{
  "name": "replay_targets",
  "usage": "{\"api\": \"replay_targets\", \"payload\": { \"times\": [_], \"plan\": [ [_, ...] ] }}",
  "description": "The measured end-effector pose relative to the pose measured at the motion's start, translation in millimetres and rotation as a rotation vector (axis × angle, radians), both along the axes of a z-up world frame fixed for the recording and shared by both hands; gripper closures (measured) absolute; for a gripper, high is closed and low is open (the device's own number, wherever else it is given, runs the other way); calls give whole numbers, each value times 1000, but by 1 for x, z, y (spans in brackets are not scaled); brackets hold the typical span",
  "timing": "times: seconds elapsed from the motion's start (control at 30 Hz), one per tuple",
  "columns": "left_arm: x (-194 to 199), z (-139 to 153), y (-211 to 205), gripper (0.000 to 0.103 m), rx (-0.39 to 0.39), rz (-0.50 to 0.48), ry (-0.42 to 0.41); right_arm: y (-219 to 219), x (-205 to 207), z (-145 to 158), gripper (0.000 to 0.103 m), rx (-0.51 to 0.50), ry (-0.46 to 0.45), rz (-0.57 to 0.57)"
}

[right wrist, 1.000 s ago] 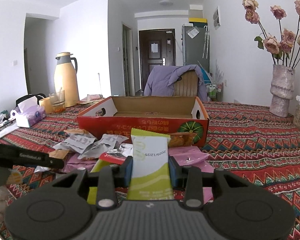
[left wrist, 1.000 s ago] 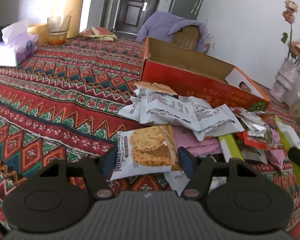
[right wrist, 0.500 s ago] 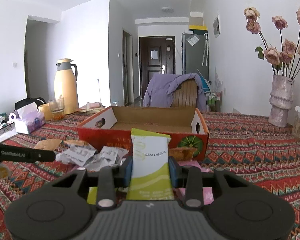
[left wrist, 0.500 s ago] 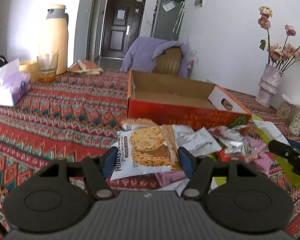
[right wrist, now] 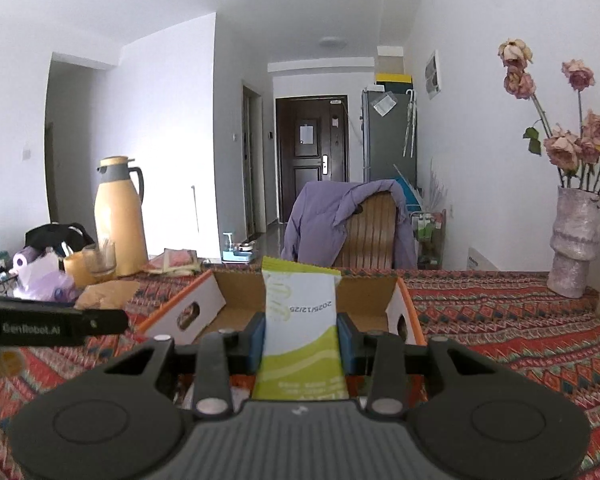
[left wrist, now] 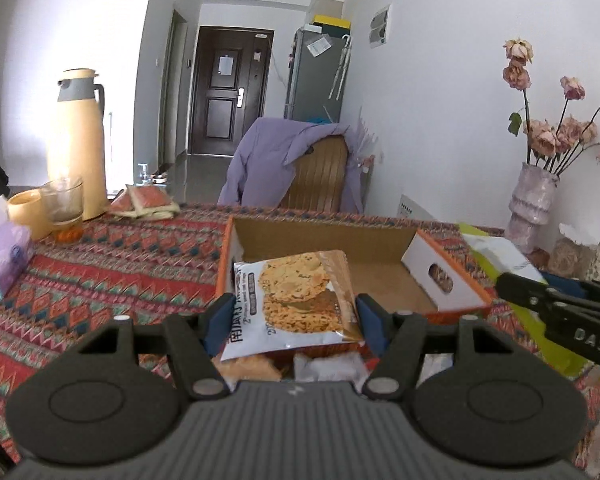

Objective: Organize snacks
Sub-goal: 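Carry both packets over the box and open both tools to drop them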

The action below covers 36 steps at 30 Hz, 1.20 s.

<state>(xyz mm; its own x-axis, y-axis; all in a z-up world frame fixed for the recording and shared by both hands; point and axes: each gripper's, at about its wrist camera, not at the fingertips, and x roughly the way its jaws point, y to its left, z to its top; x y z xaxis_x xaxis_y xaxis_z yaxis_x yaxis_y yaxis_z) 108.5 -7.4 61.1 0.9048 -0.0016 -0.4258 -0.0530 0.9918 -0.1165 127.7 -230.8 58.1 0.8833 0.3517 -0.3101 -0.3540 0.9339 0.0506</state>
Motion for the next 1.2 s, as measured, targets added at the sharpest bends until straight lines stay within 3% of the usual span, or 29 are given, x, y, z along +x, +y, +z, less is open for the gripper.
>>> {"api": "replay_targets", "payload": {
  "times": [0.2, 0.47, 0.73, 1.0, 1.13, 1.2],
  "plan": [
    [44, 14, -4, 36, -19, 23, -8, 8, 53, 13, 67, 30, 31, -12],
    [104, 17, -13, 36, 46, 60, 19, 17, 124, 15, 67, 38, 99, -38],
    [162, -14, -16, 36, 96, 125, 144, 32, 193, -21, 67, -14, 273, -85],
    [185, -52, -15, 36, 117, 145, 252, 35, 214, -66, 66, -59, 390, -123],
    [181, -56, -12, 25, 108, 136, 251, 28, 213, -71, 60, -33, 426, -105],
    [176, -55, -11, 15, 100, 124, 237, 24, 210, -69, 42, -11, 423, -102]
  ]
}}
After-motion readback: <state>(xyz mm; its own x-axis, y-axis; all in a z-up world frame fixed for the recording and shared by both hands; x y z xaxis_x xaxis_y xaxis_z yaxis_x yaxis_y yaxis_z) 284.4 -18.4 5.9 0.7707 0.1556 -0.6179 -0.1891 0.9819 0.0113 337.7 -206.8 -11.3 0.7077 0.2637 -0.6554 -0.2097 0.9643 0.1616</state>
